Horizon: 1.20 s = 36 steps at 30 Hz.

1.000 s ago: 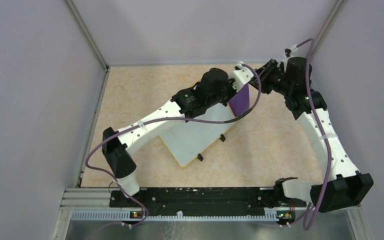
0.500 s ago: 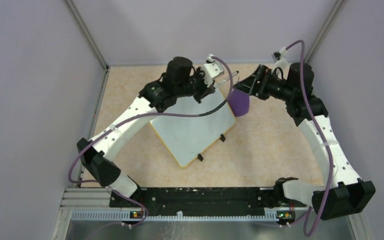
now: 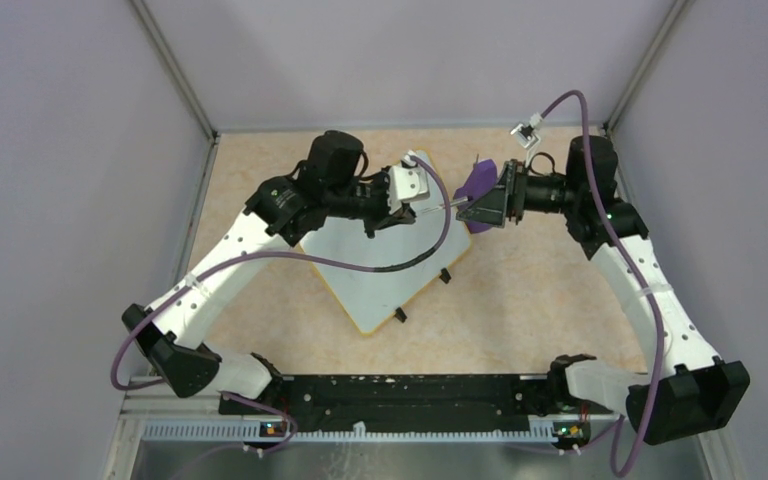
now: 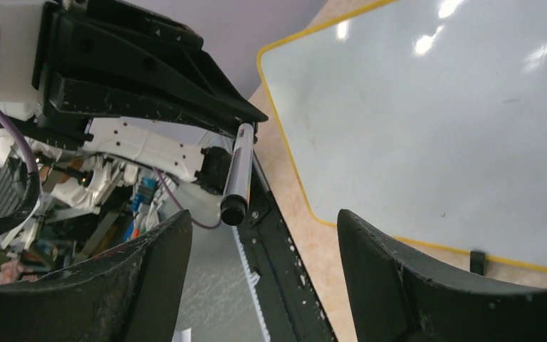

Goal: Write a sentence on the whiteboard
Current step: Pass from the left arm to the right

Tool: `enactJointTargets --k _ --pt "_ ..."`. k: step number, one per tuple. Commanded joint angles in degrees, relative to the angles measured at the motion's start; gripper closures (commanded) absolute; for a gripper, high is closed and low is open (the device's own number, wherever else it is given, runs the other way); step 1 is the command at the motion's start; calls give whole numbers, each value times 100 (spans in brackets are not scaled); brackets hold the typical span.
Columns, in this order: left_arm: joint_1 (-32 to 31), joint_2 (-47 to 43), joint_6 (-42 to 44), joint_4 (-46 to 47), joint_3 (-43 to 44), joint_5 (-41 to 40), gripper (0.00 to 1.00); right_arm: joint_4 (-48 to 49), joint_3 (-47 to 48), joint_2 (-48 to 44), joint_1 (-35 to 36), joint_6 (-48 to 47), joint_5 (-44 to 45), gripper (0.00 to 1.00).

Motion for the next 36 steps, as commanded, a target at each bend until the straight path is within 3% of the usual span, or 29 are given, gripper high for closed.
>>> enactJointTargets --k 1,14,22,27,36 --pt "-124 -22 306 -164 130 138 100 162 -69 35 165 27 -378 30" --pt "-496 148 661 -370 148 -183 100 -650 149 278 601 -604 -98 49" --pt "-554 173 851 -482 138 -257 100 -910 303 432 718 -834 -99 50" --pt "-562 177 879 -508 91 -312 100 -621 274 405 727 -611 -239 45" --pt "-564 162 832 -448 2 -381 100 -126 128 333 723 -129 -389 53"
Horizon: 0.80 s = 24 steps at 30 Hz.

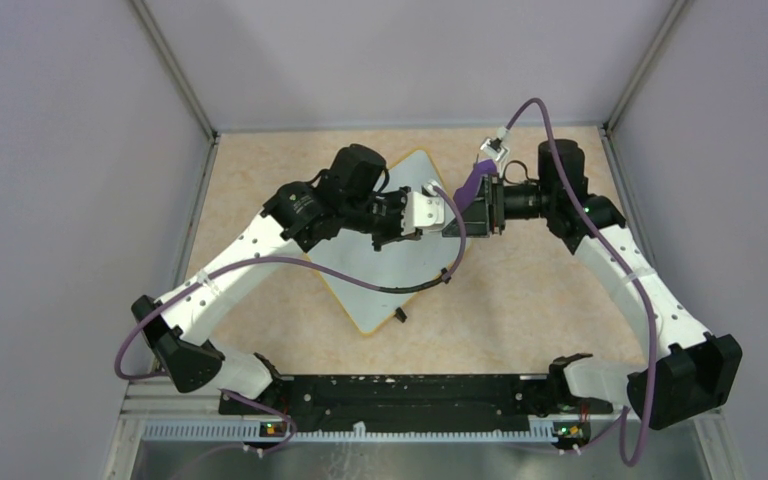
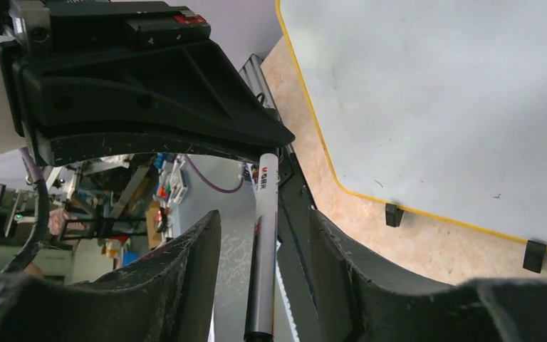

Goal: Write a sentence on the whiteboard
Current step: Pass from the left arm to the right

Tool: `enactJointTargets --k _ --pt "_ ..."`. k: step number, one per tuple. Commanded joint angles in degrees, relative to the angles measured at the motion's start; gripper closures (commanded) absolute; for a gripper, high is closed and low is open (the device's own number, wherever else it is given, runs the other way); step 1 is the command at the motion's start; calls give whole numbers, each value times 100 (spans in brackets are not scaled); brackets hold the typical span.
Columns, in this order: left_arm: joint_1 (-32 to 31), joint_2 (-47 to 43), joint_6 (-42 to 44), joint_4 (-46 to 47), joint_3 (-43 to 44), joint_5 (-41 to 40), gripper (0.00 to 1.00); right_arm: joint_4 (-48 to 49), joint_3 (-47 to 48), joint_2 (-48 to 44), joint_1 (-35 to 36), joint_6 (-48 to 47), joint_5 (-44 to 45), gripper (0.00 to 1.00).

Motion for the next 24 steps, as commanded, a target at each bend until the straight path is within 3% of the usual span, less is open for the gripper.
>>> enactJointTargets --k 1,24 --pt "-30 -11 -2 82 14 -46 100 440 136 -137 66 211 -165 54" --pt "-129 330 -144 68 507 47 100 225 31 -69 288 1 104 67"
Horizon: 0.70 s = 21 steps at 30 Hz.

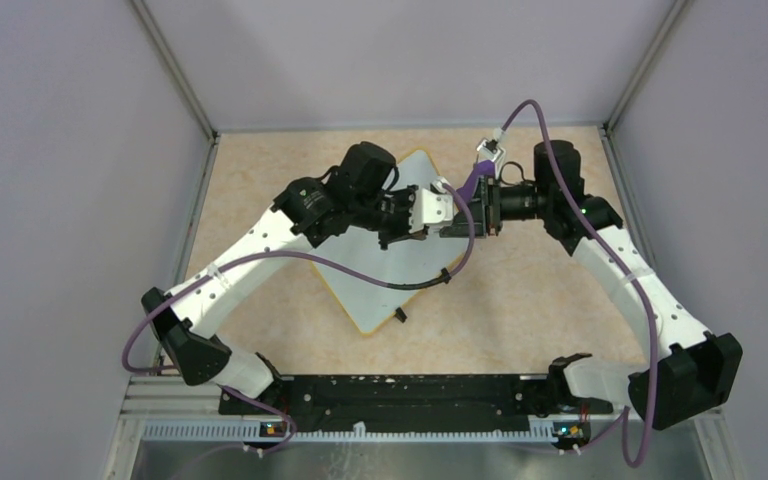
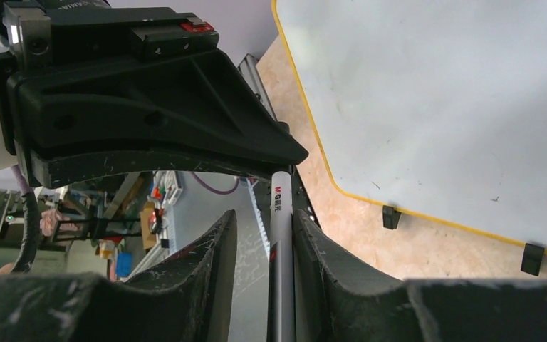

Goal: Write a sentence on the whiteboard
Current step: Pass from the left arm to the right

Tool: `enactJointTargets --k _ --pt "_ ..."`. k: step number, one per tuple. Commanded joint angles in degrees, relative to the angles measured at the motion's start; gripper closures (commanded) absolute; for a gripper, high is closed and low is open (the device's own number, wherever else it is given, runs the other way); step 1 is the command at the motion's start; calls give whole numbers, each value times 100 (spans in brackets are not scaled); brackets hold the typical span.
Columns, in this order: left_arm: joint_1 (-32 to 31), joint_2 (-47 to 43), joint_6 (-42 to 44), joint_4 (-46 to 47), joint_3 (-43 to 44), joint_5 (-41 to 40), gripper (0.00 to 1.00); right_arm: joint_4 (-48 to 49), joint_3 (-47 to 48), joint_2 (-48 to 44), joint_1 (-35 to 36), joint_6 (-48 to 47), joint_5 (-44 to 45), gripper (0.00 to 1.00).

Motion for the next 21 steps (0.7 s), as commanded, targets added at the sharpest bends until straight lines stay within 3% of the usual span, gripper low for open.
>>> enactJointTargets --k 1,9,15,18,21 --pt "-82 61 -22 127 279 126 100 116 56 -72 134 -82 -66 68" --pt "-241 111 73 96 318 32 100 89 100 -21 176 -92 -71 75" --pt "-263 109 16 95 372 -8 100 101 96 7 192 -101 -82 100" --pt "-255 82 -134 109 348 -82 99 89 119 33 183 -99 -71 100" --pt "-231 -26 -213 69 248 -66 74 128 152 32 91 -52 -186 100"
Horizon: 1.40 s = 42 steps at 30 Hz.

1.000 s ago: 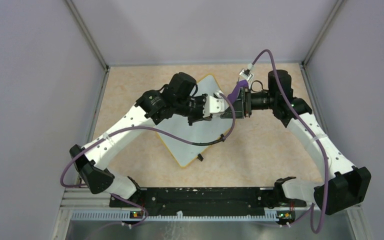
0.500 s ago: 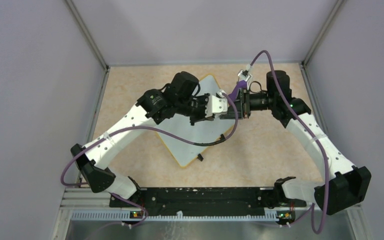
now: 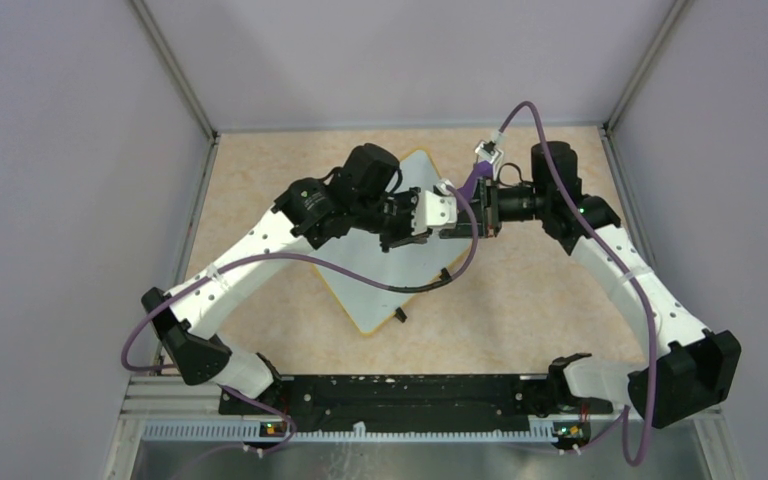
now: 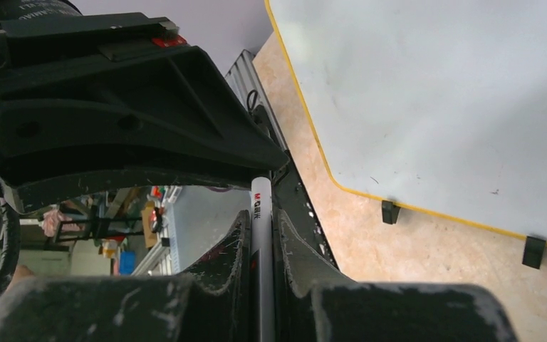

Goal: Write a sentence on the whiteboard
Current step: Pass from the left arm to the right, then open the pen cap from the whiteboard marker.

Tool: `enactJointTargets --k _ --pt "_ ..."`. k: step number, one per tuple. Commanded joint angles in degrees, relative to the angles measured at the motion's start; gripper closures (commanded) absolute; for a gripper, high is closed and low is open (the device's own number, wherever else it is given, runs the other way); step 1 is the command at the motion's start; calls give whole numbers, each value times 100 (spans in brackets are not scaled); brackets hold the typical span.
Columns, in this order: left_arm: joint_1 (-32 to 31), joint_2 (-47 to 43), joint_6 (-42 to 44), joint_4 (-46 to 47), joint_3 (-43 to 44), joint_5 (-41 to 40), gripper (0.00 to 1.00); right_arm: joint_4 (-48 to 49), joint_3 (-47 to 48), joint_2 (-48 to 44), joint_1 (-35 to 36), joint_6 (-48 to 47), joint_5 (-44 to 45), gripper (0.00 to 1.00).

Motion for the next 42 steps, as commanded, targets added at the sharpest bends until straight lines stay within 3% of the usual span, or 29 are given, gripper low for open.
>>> enactJointTargets --k 1,2,5,8,12,20,27,35,42 --pt "-3 -100 -169 250 47 177 63 417 107 -37 8 212 -255 100" --pt "90 -158 -221 260 14 278 54 507 72 -87 -46 397 -123 100" --pt "505 -346 -472 370 -95 660 39 628 27 -322 -135 609 602 100" --pt "963 -557 -634 446 -202 1081 25 1044 -216 -514 -131 774 523 100" --pt "1021 -860 -414 424 -453 1163 23 1269 -251 -377 -132 888 -105 100" --pt "618 -820 -192 655 -592 316 29 1538 -271 -288 -115 1204 -147 100" --pt "238 -506 -129 736 -344 -62 46 1369 -311 -261 -32 1081 -131 100" --pt "212 -576 87 747 -683 -679 98 759 -45 -173 -102 561 -293 100" --pt "306 -861 225 625 -1168 -763 100 -421 241 35 -710 -362 -326 100"
